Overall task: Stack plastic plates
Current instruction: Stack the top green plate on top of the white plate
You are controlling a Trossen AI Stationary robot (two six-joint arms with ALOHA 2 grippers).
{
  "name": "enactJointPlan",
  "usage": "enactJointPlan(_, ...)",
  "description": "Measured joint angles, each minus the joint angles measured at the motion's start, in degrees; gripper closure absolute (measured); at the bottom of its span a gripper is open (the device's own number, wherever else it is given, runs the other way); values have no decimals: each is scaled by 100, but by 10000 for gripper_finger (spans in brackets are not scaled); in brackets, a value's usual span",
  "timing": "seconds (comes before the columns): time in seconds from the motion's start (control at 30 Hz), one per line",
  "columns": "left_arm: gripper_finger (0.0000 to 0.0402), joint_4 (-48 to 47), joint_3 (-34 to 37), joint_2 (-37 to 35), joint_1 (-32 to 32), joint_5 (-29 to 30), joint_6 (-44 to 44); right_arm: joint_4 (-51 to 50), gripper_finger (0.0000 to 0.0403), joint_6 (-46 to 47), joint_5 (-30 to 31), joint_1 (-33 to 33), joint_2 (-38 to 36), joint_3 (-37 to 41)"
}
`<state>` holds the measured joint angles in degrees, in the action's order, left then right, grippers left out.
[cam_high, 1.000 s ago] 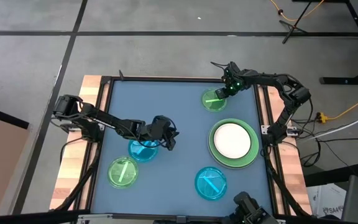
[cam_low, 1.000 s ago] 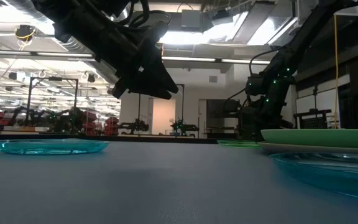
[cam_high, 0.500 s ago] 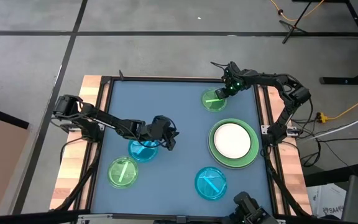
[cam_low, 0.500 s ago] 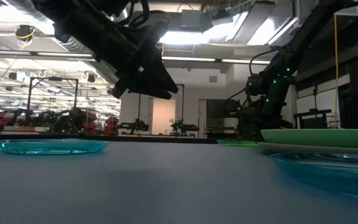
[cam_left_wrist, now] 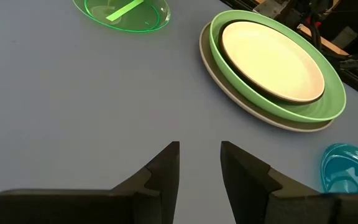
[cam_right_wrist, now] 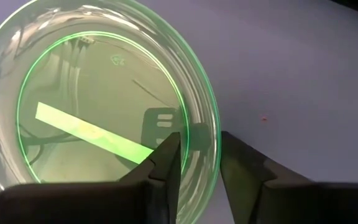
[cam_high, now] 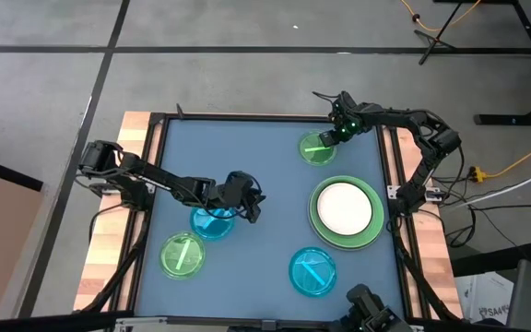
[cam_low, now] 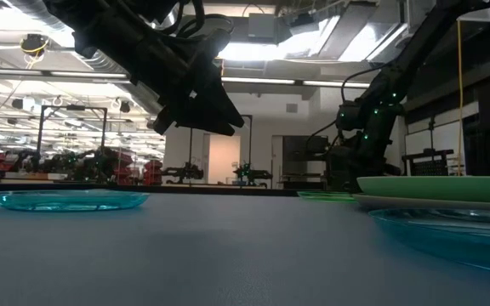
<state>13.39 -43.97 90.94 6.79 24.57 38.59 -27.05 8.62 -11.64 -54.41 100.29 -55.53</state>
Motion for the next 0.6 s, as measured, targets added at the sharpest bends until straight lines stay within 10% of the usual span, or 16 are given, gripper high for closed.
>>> enactJointPlan(0.6,292,0,0,0,0,-1,0,7,398,9,-2,2,-4,0)
